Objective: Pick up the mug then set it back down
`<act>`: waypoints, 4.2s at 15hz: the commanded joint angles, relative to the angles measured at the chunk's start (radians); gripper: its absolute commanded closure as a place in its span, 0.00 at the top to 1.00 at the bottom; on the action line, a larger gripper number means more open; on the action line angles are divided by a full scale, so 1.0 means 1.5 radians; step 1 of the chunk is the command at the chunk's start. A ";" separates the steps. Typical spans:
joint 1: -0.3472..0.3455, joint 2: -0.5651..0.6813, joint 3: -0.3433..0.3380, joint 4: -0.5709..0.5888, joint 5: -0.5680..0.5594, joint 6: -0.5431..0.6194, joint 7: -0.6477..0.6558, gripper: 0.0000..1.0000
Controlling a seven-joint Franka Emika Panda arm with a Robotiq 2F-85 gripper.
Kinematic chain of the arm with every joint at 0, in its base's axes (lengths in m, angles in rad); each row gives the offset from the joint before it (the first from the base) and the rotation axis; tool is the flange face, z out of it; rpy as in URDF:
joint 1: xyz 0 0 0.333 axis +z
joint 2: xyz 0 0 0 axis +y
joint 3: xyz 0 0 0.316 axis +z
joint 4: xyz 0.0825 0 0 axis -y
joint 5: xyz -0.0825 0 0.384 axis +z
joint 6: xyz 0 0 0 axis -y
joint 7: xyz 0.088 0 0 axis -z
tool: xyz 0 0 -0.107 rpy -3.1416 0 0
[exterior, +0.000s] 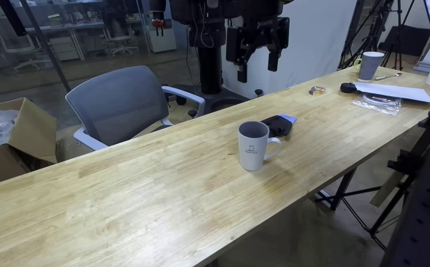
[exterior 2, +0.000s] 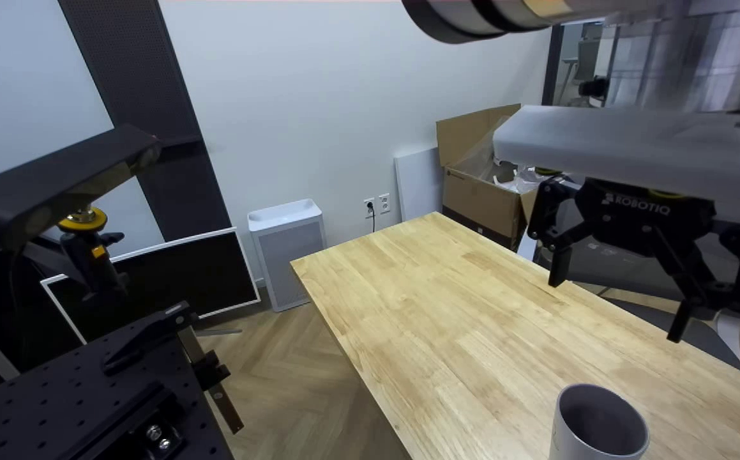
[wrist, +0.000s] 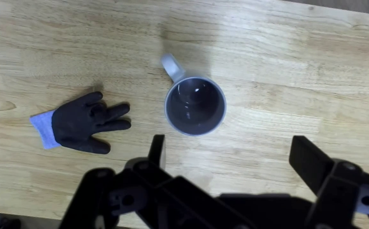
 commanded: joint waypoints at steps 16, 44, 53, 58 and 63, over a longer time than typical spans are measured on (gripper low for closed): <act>-0.010 0.034 0.034 0.037 0.048 0.058 -0.013 1.00; -0.003 0.319 0.034 0.149 0.026 0.179 0.038 1.00; 0.038 0.354 0.012 0.157 0.014 0.186 0.068 1.00; 0.052 0.374 0.000 0.162 0.013 0.195 0.074 1.00; 0.061 0.388 -0.006 0.166 0.007 0.197 0.075 0.74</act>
